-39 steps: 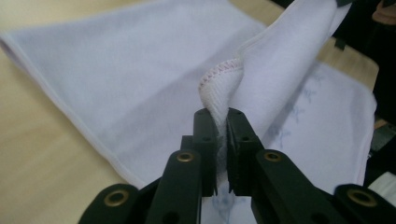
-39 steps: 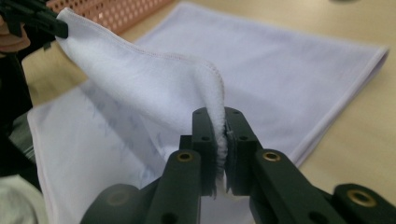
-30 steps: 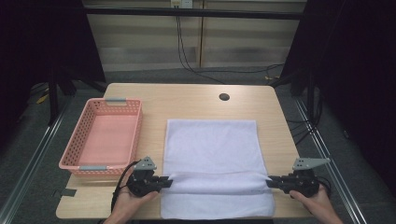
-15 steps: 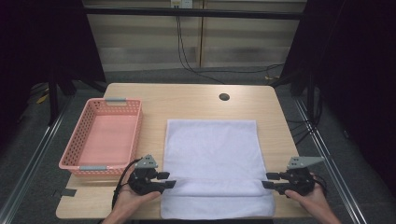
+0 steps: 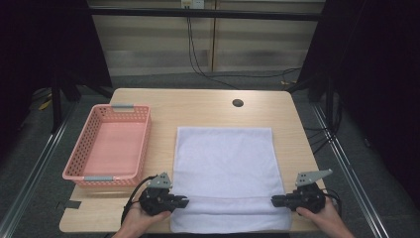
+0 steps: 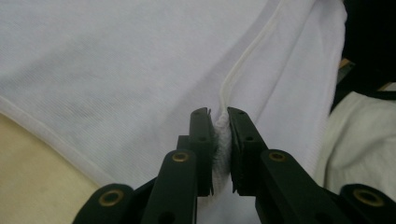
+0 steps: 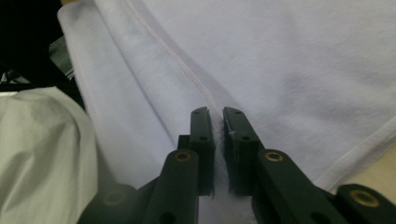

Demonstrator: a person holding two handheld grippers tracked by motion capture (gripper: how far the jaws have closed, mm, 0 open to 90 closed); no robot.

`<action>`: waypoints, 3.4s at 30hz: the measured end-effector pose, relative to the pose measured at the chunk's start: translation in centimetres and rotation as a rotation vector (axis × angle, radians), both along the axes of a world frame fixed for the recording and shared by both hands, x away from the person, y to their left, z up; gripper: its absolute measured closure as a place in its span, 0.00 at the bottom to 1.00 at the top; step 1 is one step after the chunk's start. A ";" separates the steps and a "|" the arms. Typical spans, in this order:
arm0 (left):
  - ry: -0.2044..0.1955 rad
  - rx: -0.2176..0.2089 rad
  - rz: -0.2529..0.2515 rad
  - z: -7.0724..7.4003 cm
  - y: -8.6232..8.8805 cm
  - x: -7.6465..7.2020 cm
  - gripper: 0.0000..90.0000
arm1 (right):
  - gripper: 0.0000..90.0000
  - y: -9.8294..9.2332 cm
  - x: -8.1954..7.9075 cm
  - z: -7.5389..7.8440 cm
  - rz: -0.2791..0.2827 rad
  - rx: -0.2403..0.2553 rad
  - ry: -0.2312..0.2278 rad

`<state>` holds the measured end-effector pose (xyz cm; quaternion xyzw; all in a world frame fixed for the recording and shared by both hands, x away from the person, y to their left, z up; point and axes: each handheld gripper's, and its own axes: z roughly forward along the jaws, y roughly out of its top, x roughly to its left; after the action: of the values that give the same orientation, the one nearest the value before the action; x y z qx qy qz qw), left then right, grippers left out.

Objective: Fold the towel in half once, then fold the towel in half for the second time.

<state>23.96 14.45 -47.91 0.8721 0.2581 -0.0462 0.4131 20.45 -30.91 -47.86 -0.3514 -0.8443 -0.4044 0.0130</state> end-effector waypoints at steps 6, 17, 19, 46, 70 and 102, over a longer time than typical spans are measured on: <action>0.025 -0.035 -0.039 0.4 1.6 -2.2 0.83 | 0.81 -0.4 -3.0 1.1 0.007 0.014 -0.034; 0.003 -0.075 0.079 1.2 1.8 0.5 0.69 | 0.68 -0.2 -1.7 2.1 -0.070 0.043 -0.099; 0.016 -0.052 0.119 1.0 1.1 1.8 0.68 | 0.67 0.0 -1.3 2.1 -0.083 0.031 -0.110; -0.091 0.151 0.169 -1.5 -3.7 9.2 0.89 | 0.75 2.5 9.7 -1.9 -0.174 -0.187 -0.138; -0.018 0.087 0.021 -1.4 -2.4 0.9 0.86 | 0.81 1.2 1.5 -1.2 -0.075 -0.157 -0.026; -0.057 0.084 0.282 -1.2 -2.6 12.1 0.48 | 0.53 -2.3 11.9 -1.3 -0.260 -0.162 -0.132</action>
<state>36.03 11.84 -49.15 0.8445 0.3680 0.0479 0.3860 32.36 -33.26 -49.12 -0.4300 -0.8207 -0.3554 -0.1235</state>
